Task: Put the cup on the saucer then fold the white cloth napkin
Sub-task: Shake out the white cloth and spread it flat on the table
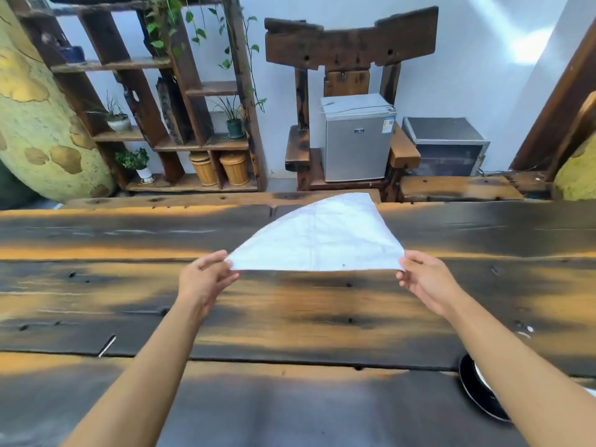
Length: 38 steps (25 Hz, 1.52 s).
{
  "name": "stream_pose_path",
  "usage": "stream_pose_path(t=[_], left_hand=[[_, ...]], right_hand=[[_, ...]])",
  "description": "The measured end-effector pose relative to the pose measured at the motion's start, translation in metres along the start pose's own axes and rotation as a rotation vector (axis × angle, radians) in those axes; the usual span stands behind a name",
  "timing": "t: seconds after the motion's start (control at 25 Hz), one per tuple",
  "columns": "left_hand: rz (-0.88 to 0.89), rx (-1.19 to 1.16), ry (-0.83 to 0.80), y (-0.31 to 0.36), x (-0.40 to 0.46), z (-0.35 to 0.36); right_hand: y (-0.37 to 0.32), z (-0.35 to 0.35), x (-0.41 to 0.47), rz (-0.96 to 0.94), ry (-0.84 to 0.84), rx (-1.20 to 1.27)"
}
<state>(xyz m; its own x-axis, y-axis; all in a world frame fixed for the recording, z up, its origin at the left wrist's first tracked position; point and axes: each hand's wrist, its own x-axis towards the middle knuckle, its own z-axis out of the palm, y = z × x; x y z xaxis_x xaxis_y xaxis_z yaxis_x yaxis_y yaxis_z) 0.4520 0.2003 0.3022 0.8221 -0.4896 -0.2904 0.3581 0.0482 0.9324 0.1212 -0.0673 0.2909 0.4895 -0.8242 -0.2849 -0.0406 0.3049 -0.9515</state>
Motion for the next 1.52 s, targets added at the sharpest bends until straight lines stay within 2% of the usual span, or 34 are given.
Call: stream_pose_path(t=[0.4,0.6,0.8,1.16,1.32,1.44,1.52], left_hand=[[-0.582,0.479,0.115,-0.219,-0.077,-0.124],[-0.670,0.675,0.081,-0.253,-0.112,-0.153],[-0.629,1.082,-0.035,-0.259,-0.127,-0.167],[-0.621,1.300,-0.246,-0.264,-0.134,-0.171],[-0.523,1.464,-0.260,-0.249,-0.112,-0.150],[-0.364,1.529,-0.219,-0.246,-0.074,-0.128],[-0.177,1.513,-0.217,-0.250,-0.045,-0.109]], right_hand=[[0.243,-0.041,-0.104,0.557,0.076,-0.371],[0.278,-0.041,-0.158,0.655,0.104,-0.476],[0.282,-0.045,-0.187,0.692,0.021,-0.716],[0.281,-0.036,-0.184,0.725,-0.052,-1.257],[0.278,-0.018,-0.161,0.534,0.064,-1.368],[0.274,0.007,-0.123,0.366,-0.011,-1.478],[0.278,0.032,-0.094,0.176,-0.024,-1.468]])
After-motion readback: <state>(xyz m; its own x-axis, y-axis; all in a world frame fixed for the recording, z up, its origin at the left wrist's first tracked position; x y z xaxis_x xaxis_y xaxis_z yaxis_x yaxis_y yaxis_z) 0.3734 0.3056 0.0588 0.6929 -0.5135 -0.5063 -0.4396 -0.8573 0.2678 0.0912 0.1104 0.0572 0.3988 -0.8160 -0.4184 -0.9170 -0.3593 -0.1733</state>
